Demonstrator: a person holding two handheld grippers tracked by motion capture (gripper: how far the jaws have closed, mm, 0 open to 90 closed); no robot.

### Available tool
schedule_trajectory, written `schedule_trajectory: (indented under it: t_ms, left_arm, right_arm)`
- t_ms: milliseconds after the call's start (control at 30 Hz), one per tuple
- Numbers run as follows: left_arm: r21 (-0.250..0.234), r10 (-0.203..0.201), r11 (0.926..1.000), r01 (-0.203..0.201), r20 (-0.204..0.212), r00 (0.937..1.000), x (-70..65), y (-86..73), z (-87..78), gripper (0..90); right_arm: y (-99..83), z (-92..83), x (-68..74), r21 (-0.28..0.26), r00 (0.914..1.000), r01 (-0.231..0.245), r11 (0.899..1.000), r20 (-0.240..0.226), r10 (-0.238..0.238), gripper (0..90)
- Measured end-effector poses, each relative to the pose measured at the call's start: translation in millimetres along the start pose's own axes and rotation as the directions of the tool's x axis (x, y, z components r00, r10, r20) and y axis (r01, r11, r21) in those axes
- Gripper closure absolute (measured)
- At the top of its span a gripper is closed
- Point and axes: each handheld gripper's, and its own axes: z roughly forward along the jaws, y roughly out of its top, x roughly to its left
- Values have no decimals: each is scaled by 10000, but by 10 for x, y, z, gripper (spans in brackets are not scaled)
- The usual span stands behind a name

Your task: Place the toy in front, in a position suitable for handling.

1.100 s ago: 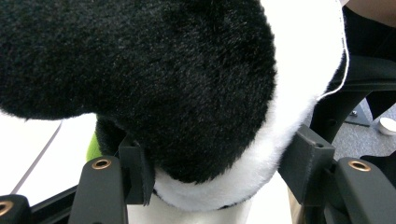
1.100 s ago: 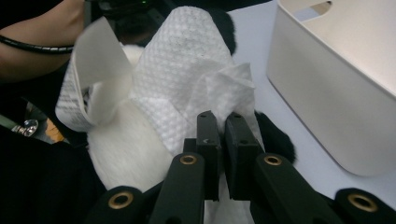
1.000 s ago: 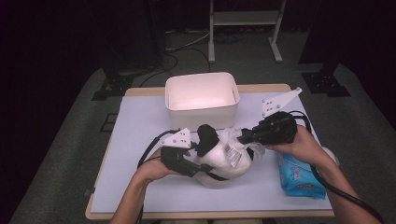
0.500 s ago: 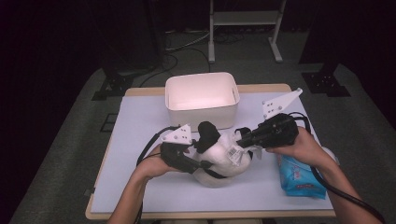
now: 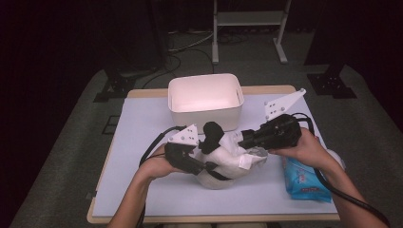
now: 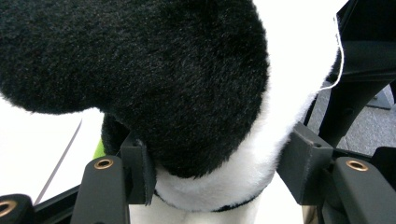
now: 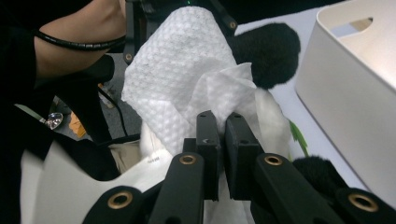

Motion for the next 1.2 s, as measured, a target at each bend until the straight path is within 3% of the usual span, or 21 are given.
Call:
schedule_trajectory:
  t_ms: [167,400,733,867,1067,1200]
  left_arm:
    - [73,95,9999,-95,37,9999,-19,19,18,383]
    - [318,363,9988,-367,120,9993,-54,93,95,381]
    - [186,283,9994,-284,79,9996,-52,87,110,383]
    - [212,294,9993,-293,-10,9996,-34,141,72,391]
    - [649,451,9969,-437,-210,9988,-26,218,13,393]
    - [906,428,9950,-410,-181,9989,-18,187,57,391]
  right_arm:
    - [-50,-6,-6,158,9999,-87,9998,122,85,845]
    - [48,9,28,39,9997,125,9999,210,-125,844]
    - [-122,-32,-26,-68,9993,-353,9994,102,354,844]
    - [-66,-54,-7,-171,9993,-175,9997,313,181,843]
    - [29,-28,10,-324,9992,23,9995,401,-10,843]
    - [8,21,5,-219,9989,0,9998,465,11,841]
